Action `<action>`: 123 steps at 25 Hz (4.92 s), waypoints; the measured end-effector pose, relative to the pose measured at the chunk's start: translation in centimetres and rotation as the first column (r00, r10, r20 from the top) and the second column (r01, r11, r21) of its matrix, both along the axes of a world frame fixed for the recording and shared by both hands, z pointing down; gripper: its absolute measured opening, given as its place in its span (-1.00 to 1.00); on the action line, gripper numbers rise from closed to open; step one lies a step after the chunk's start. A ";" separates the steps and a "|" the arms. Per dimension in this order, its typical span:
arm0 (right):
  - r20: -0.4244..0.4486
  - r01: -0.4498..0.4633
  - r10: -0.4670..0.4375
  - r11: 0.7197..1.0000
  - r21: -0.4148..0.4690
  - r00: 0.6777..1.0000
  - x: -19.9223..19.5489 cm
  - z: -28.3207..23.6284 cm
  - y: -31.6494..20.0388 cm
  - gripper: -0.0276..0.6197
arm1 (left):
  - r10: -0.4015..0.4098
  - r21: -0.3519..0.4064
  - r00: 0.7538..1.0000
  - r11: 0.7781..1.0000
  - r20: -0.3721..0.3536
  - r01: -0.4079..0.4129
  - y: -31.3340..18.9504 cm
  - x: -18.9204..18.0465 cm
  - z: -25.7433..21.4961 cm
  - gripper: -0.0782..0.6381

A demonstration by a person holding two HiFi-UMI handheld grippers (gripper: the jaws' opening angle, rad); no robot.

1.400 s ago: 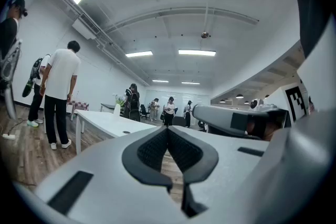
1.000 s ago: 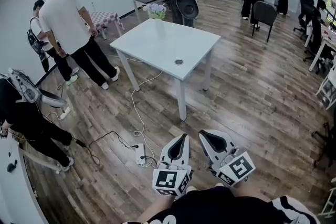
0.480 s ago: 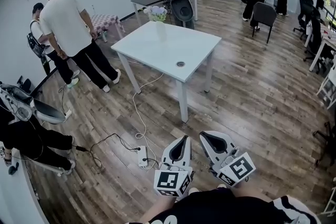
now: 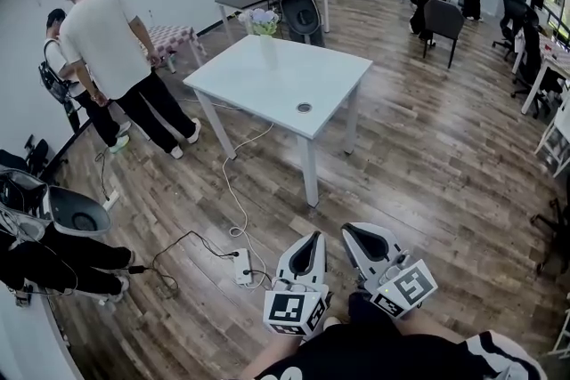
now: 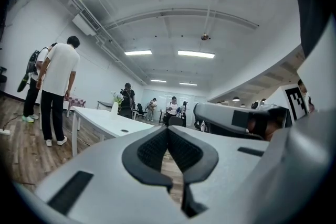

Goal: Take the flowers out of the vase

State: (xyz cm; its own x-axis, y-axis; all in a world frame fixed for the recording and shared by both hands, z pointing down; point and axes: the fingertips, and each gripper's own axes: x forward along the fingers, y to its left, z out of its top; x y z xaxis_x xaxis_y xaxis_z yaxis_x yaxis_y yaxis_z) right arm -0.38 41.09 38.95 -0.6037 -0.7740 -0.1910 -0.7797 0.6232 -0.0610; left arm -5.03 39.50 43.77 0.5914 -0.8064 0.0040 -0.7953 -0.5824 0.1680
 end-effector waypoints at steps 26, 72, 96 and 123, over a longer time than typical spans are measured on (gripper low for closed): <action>0.000 0.111 -0.111 0.994 0.022 0.994 1.1 -1.0 -17.9 -0.85 | -0.078 0.027 0.997 0.997 0.008 0.078 -17.5 1.8 -0.9 -0.78; 0.016 0.253 -0.253 0.967 0.012 0.967 5.3 -0.4 -32.5 -0.85 | -0.227 0.081 0.974 0.971 0.008 0.226 -30.9 5.7 -1.7 -0.78; 0.002 0.195 -0.195 0.980 -0.028 0.981 1.9 0.7 -48.8 -0.85 | -0.155 0.043 0.988 0.987 0.001 0.155 -48.1 2.7 -1.1 -0.78; 0.003 0.078 -0.078 0.994 -0.071 0.997 -3.2 1.0 -66.2 -0.85 | -0.027 0.007 1.000 1.000 0.008 0.027 -66.3 -1.7 -0.9 -0.78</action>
State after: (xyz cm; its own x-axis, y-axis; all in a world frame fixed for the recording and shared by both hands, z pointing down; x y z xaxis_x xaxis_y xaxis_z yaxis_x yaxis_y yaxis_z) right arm -3.60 -25.10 39.91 -0.6630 -0.7358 -0.1376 -0.7285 0.6766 -0.1072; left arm -6.68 -26.78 42.85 0.5691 -0.8222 0.0030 -0.8122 -0.5616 0.1579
